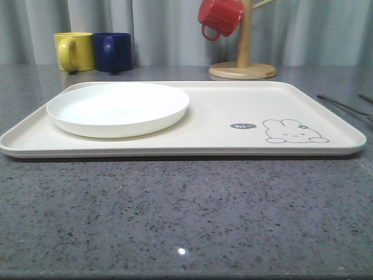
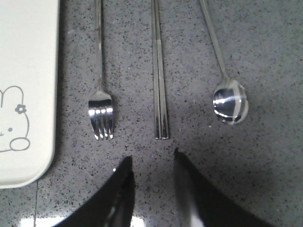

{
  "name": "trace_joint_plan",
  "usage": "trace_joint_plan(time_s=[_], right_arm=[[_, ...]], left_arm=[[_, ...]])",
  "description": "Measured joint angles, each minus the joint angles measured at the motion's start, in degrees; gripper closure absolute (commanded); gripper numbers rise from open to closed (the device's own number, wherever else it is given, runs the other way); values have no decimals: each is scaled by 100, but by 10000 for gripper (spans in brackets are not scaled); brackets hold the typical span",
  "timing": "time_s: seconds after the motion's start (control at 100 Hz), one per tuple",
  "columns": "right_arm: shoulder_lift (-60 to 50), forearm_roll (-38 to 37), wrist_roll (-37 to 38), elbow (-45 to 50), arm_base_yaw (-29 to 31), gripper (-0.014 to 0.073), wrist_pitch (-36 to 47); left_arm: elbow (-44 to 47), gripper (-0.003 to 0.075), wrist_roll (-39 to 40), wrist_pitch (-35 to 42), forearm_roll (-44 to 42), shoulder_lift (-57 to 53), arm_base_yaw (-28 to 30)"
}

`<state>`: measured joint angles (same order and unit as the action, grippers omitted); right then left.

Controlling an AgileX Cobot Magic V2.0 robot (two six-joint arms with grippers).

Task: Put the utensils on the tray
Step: 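Move the right gripper above the silver fork beside the tray, then lower the right gripper and grasp the fork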

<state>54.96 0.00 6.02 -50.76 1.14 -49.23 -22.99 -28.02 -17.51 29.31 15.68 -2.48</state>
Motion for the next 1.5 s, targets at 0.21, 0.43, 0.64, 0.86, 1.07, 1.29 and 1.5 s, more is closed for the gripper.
trace_joint_plan(time_s=[0.21,0.43,0.64,0.86,1.07,1.29,1.5], right_arm=[[66,0,0,-47,0,286,36],[786,0,-86,-575,-276,286,39],[1816,50,-143,-1227,-588,286,62],[2734,75,-145,-1618,-720,286,62],[3304,99,-156,-1736,-783,286,73],[3613,112,-169,-1760,-793,286,119],[3758,121,-169,-1760,-793,286,128]], left_arm=[[0,739,0,0,0,0,0],[0,739,0,0,0,0,0],[0,739,0,0,0,0,0],[0,739,0,0,0,0,0],[0,739,0,0,0,0,0],[0,739,-9,0,0,0,0],[0,739,-13,0,0,0,0]])
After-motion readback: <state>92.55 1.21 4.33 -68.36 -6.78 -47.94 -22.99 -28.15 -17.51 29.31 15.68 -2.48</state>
